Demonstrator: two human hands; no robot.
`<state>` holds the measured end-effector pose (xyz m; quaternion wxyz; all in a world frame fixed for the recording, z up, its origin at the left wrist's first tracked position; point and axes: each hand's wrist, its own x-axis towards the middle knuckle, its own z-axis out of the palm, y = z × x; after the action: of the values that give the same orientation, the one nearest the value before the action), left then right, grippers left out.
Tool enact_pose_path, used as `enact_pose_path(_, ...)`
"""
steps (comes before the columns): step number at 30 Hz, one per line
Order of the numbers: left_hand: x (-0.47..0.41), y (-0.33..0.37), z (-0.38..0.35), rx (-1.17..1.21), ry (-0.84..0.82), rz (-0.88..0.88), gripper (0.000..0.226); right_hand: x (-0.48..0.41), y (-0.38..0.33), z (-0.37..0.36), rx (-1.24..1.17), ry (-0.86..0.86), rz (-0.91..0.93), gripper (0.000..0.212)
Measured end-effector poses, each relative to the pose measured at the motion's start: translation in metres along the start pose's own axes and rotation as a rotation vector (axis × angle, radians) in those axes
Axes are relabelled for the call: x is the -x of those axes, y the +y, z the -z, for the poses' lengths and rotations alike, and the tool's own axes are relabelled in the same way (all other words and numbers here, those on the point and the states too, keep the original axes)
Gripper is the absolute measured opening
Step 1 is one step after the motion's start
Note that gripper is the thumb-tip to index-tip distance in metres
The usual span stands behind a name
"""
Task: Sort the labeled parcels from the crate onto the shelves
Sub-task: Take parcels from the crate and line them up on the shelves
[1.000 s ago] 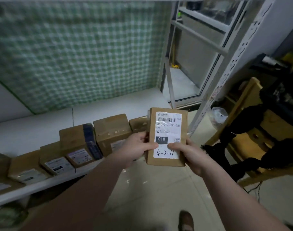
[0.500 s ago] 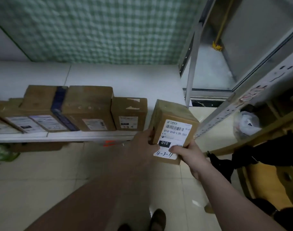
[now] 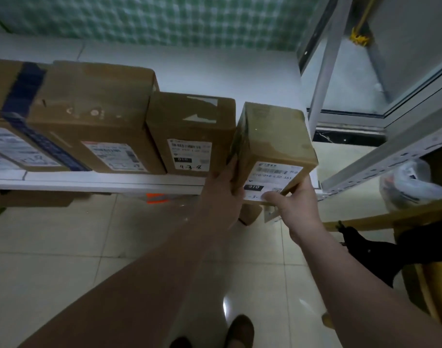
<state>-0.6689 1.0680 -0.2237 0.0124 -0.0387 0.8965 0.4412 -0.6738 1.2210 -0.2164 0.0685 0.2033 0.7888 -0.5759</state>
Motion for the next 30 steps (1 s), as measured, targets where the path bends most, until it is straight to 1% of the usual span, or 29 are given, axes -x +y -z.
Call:
enact_pose_path(3,-0.005,-0.011,-0.007,-0.021,0.011,-0.006,0.058,-0.010,0.012,-0.011,0.063,0.068,0.019,0.045)
enact_pose_path(5,-0.006,-0.016,-0.010,-0.058,0.032,-0.027,0.051,-0.016,0.018,-0.017,0.103,0.101,0.013,0.041)
enact_pose_path(7,-0.005,-0.020,-0.011,-0.024,0.012,0.012,0.042,-0.020,0.022,-0.021,0.142,0.108,0.026,0.044)
enact_pose_path(9,-0.002,-0.020,-0.012,0.065,0.029,0.079,0.035,-0.020,0.026,-0.022,0.172,0.138,0.057,0.048)
enact_pose_path(11,0.004,-0.019,-0.012,0.126,0.092,0.118,0.026,-0.013,0.030,-0.021,0.232,0.234,0.114,0.048)
enact_pose_path(12,0.009,-0.020,-0.011,0.092,0.112,0.098,0.023,-0.008,0.034,-0.019,0.283,0.291,0.162,0.045)
enact_pose_path(13,0.013,-0.022,-0.010,0.009,0.105,0.045,0.021,-0.001,0.040,-0.016,0.357,0.328,0.243,0.040)
enact_pose_path(14,0.018,-0.024,-0.008,-0.100,0.064,-0.035,0.021,0.006,0.046,-0.014,0.454,0.328,0.354,0.033)
enact_pose_path(16,0.025,-0.029,-0.006,-0.317,-0.091,-0.195,0.025,0.017,0.058,-0.012,0.685,0.231,0.580,0.021)
enact_pose_path(17,0.027,-0.030,-0.006,-0.408,-0.180,-0.249,0.029,0.020,0.063,-0.011,0.788,0.158,0.659,0.019)
enact_pose_path(18,0.027,-0.030,-0.007,-0.478,-0.249,-0.281,0.035,0.020,0.065,-0.012,0.865,0.089,0.708,0.024)
enact_pose_path(20,0.025,-0.031,-0.010,-0.534,-0.311,-0.288,0.048,0.015,0.064,-0.014,0.945,-0.016,0.706,0.042)
enact_pose_path(21,0.023,-0.032,-0.012,-0.534,-0.320,-0.279,0.052,0.012,0.061,-0.016,0.960,-0.037,0.682,0.047)
enact_pose_path(24,0.017,-0.034,-0.016,-0.561,-0.334,-0.270,0.063,0.002,0.055,-0.018,0.989,-0.055,0.640,0.051)
enact_pose_path(30,0.007,-0.034,-0.017,-0.570,-0.316,-0.309,0.067,-0.017,0.049,-0.016,1.045,-0.160,0.633,0.061)
